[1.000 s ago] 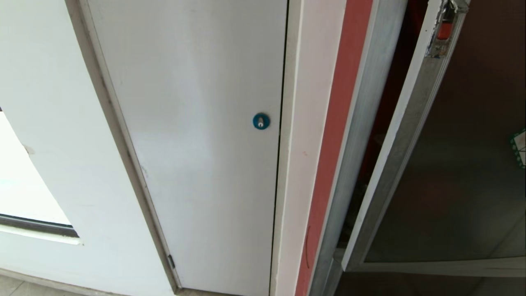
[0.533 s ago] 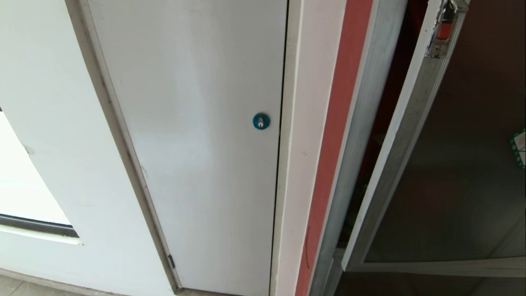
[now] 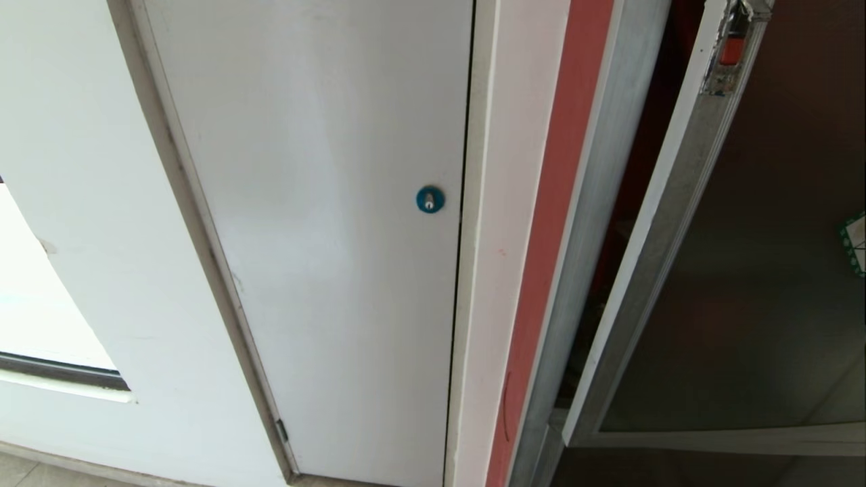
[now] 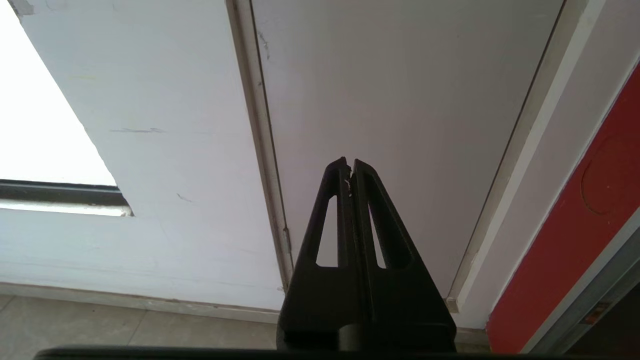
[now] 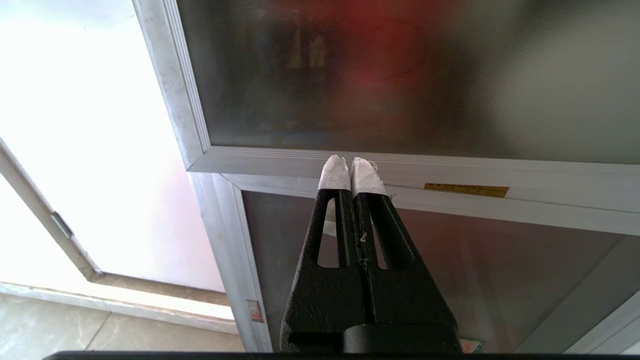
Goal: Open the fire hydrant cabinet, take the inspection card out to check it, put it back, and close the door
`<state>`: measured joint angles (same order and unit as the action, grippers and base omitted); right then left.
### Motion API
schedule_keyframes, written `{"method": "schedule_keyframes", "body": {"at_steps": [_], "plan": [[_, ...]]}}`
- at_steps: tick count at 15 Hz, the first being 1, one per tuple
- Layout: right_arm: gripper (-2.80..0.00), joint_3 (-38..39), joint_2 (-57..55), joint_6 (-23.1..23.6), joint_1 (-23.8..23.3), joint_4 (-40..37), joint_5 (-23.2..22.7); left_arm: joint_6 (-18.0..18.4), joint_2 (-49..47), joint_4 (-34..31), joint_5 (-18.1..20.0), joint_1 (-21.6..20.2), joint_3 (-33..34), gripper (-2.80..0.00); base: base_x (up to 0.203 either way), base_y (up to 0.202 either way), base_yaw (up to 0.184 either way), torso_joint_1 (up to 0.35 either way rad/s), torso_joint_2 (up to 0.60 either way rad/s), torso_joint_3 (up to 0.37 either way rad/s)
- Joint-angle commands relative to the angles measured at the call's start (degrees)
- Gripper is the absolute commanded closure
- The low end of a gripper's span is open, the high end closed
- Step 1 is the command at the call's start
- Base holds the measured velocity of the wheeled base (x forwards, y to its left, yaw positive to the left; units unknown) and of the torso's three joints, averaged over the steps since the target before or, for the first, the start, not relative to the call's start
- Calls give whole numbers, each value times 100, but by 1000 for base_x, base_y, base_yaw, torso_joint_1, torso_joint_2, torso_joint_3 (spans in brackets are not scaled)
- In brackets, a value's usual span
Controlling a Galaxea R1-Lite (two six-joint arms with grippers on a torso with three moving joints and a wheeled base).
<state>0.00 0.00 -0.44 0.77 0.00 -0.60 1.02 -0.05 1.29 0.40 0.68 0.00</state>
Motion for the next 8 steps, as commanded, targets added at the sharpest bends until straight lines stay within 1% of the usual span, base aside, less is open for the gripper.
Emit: {"method": "schedule_keyframes", "body": {"at_steps": [1,3,4,5,6,8], "plan": [[0,0,-9,0,2,0,-2,30,-4,3,4,2,79,0,0,0,0,0,0,0],[0,0,-9,0,2,0,-2,251,-3,66,67,2,-51,0,0,0,0,0,0,0],[0,0,-9,0,2,0,-2,258,-5,44,268,-1,-258,0,0,0,0,0,0,0],[0,0,-9,0,2,0,-2,258,-75,26,679,-4,-536,0,0,0,0,0,0,0],[0,0,-9,0,2,0,-2,255,-315,19,980,-5,-785,0,0,0,0,0,0,0],[0,0,-9,0,2,0,-2,152,-1130,25,1430,27,-1313,0,0,0,0,0,0,0]]}}
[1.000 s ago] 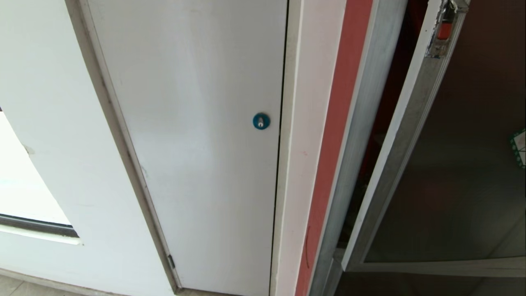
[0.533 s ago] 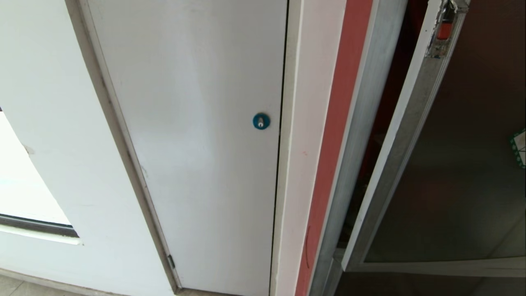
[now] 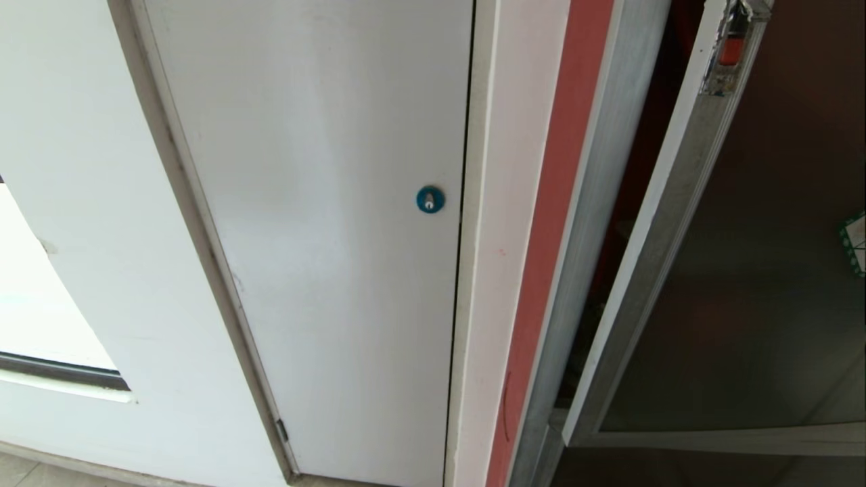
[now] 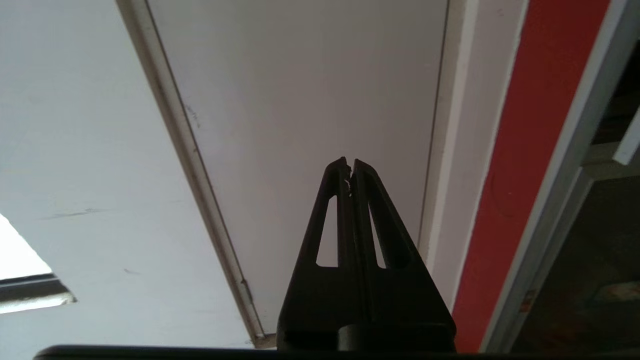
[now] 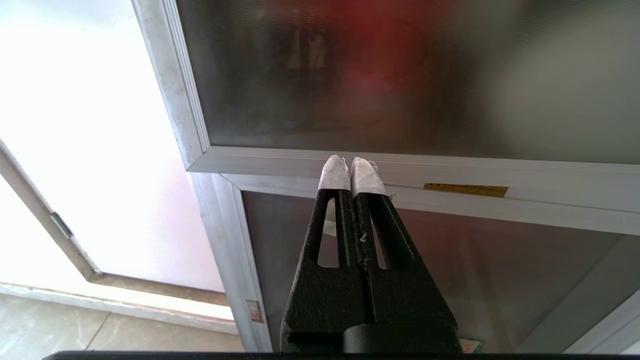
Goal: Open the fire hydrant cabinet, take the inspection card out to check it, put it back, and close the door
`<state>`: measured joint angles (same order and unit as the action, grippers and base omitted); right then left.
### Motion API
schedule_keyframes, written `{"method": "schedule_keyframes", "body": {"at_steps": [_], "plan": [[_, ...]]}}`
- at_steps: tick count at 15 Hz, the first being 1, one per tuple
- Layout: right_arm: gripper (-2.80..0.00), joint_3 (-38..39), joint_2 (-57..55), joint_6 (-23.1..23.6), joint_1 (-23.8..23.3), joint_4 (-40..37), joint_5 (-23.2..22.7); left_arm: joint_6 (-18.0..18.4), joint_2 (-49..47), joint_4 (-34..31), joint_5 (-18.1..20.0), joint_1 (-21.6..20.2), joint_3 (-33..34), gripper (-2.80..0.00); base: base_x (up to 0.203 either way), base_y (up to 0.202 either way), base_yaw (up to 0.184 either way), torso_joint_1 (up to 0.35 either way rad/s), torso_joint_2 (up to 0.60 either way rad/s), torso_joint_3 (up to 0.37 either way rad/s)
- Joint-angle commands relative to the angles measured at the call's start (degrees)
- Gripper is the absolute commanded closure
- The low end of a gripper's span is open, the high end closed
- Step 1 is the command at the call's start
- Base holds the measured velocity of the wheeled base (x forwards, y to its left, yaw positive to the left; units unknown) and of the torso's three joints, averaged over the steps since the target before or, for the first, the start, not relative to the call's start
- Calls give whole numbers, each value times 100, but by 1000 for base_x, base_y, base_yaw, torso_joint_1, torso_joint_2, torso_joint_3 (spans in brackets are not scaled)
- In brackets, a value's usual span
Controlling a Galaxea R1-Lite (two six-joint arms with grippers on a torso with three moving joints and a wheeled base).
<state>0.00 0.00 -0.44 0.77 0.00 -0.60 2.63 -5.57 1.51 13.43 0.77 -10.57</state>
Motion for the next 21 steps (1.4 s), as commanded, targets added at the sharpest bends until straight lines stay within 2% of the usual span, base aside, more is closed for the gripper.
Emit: {"method": "schedule_keyframes", "body": {"at_steps": [1,3,5,8,11,13,16,21], "plan": [[0,0,-9,0,2,0,-2,-156,-1104,17,434,91,-583,0,0,0,0,0,0,0],[0,0,-9,0,2,0,-2,-488,-2184,36,1036,288,-1221,0,0,0,0,0,0,0],[0,0,-9,0,2,0,-2,-671,-3276,56,1645,568,-1766,0,0,0,0,0,0,0],[0,0,-9,0,2,0,-2,-799,-4944,350,2675,1044,-2448,0,0,0,0,0,0,0],[0,0,-9,0,2,0,-2,-859,-6322,864,4025,1241,-3026,0,0,0,0,0,0,0],[0,0,-9,0,2,0,-2,-876,-7097,1192,4662,1369,-3428,0,0,0,0,0,0,0],[0,0,-9,0,2,0,-2,-882,-8082,1507,4959,1762,-4173,0,0,0,0,0,0,0],[0,0,-9,0,2,0,-2,-859,-9328,1594,4999,2686,-5281,0,0,0,0,0,0,0]]}}
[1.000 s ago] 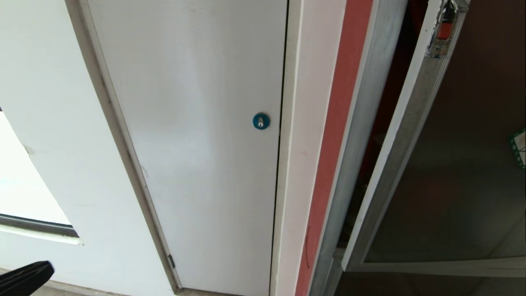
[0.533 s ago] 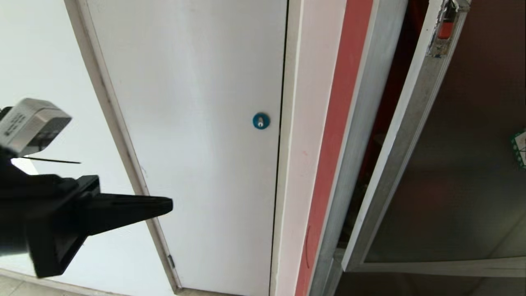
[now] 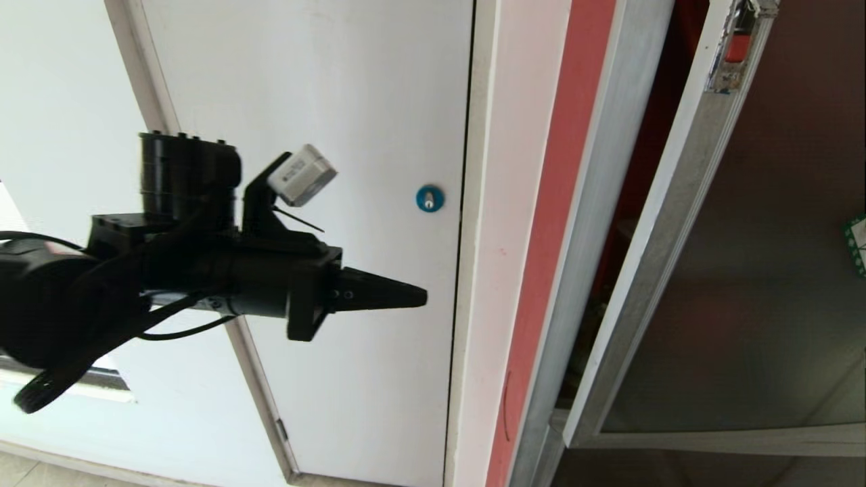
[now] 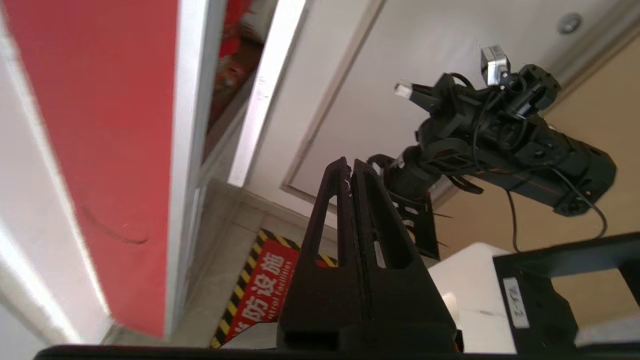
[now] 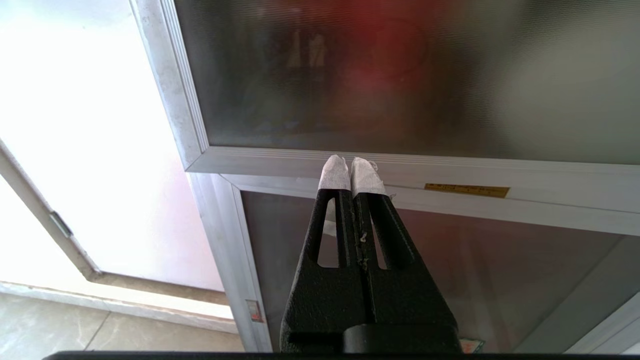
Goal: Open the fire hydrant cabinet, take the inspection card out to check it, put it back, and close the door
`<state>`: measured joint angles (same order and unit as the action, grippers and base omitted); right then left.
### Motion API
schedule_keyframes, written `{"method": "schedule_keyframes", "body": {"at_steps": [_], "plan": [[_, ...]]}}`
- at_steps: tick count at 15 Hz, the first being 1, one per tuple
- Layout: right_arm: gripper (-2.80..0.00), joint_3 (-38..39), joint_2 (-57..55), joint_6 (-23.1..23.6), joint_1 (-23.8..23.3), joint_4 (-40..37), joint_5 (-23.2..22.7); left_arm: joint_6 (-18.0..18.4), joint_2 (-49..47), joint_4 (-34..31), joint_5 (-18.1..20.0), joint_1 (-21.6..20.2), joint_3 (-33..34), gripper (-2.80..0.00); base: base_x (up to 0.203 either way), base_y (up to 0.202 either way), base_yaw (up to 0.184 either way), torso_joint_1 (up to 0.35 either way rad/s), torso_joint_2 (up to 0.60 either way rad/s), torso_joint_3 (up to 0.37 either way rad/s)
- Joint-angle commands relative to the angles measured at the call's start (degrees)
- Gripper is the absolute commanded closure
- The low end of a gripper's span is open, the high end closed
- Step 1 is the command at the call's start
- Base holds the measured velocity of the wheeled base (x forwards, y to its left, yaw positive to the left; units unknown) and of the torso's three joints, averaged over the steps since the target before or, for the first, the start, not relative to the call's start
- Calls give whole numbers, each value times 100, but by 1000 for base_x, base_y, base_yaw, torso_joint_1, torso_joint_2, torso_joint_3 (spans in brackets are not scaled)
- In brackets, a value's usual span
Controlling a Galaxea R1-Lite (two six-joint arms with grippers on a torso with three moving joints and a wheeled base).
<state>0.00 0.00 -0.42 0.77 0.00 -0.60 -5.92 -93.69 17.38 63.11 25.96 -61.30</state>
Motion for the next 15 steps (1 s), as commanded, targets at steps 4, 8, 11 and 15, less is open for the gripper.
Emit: {"method": "schedule_keyframes", "body": {"at_steps": [4,8,11,15], "plan": [[0,0,-9,-2,2,0,-2,-5,-1467,10,-563,812,-1174,0,0,0,0,0,0,0],[0,0,-9,-2,2,0,-2,9,-2040,11,-1549,1304,-1760,0,0,0,0,0,0,0],[0,0,-9,-2,2,0,-2,12,-2313,19,-1765,1433,-2101,0,0,0,0,0,0,0],[0,0,-9,-2,2,0,-2,31,-2667,28,-2376,1790,-2611,0,0,0,0,0,0,0]]}}
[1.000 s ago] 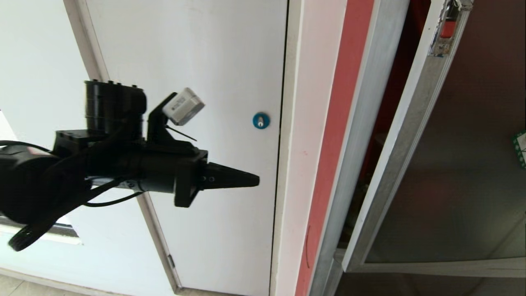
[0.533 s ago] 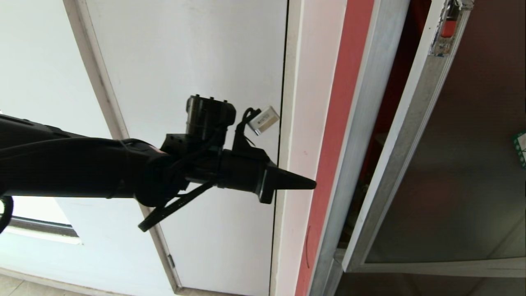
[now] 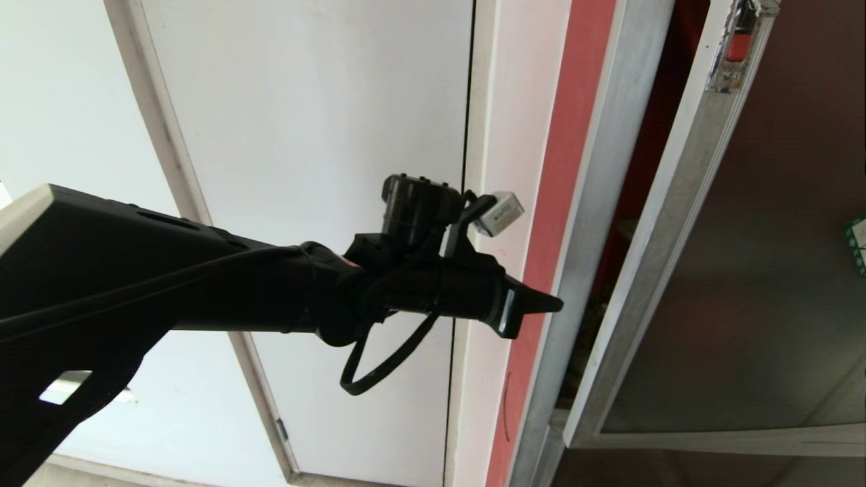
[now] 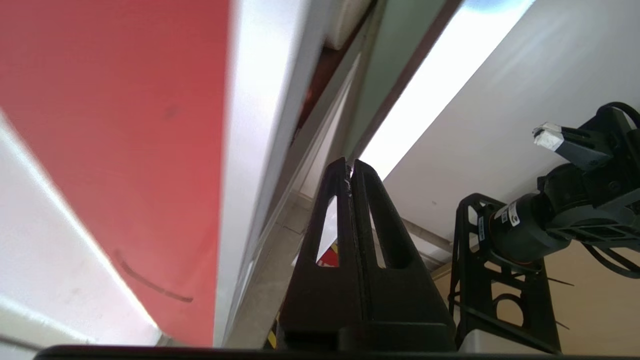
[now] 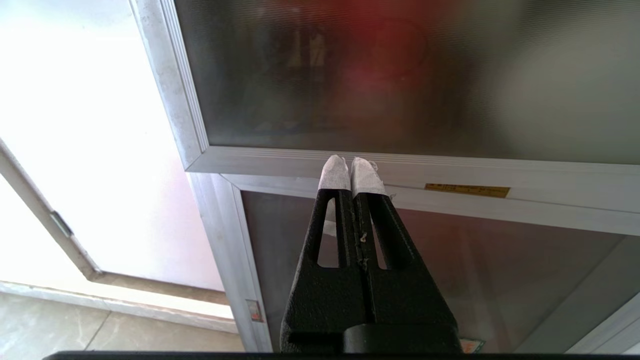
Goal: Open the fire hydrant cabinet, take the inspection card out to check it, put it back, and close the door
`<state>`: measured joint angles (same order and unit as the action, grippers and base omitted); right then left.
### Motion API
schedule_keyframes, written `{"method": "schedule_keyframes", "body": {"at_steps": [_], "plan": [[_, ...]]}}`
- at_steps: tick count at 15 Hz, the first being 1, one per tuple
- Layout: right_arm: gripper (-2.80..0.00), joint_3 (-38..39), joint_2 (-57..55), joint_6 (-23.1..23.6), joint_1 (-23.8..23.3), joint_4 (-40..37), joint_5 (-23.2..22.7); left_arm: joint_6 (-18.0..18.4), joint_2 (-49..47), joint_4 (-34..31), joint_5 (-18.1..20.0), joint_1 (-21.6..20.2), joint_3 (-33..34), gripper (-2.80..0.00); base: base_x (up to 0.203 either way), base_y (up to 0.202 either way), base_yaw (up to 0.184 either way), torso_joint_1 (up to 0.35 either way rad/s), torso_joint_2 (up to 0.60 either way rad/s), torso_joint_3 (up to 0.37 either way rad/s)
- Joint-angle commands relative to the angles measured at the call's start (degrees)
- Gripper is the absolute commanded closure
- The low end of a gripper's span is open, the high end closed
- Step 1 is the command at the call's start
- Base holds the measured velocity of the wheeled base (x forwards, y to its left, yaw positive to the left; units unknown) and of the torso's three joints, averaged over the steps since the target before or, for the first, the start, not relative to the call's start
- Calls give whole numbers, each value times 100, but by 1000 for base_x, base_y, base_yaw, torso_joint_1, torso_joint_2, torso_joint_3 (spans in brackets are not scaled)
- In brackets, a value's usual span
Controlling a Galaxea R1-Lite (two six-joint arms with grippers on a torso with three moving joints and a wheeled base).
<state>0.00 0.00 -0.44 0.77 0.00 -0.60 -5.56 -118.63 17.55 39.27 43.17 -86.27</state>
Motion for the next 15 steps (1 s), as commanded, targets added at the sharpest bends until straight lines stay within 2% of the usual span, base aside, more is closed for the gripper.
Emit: {"method": "schedule_keyframes", "body": {"at_steps": [1,5,8,13,14,15], "plan": [[0,0,-9,0,2,0,-2,1,-260,11,3,124,-220,0,0,0,0,0,0,0],[0,0,-9,0,2,0,-2,28,-497,11,-7,260,-562,0,0,0,0,0,0,0],[0,0,-9,0,2,0,-2,402,-718,11,-15,271,-881,0,0,0,0,0,0,0],[0,0,-9,0,2,0,-2,513,-822,20,-44,350,-1061,0,0,0,0,0,0,0],[0,0,-9,0,2,0,-2,703,-855,20,-153,411,-1145,0,0,0,0,0,0,0],[0,0,-9,0,2,0,-2,738,-889,20,-214,436,-1201,0,0,0,0,0,0,0]]}}
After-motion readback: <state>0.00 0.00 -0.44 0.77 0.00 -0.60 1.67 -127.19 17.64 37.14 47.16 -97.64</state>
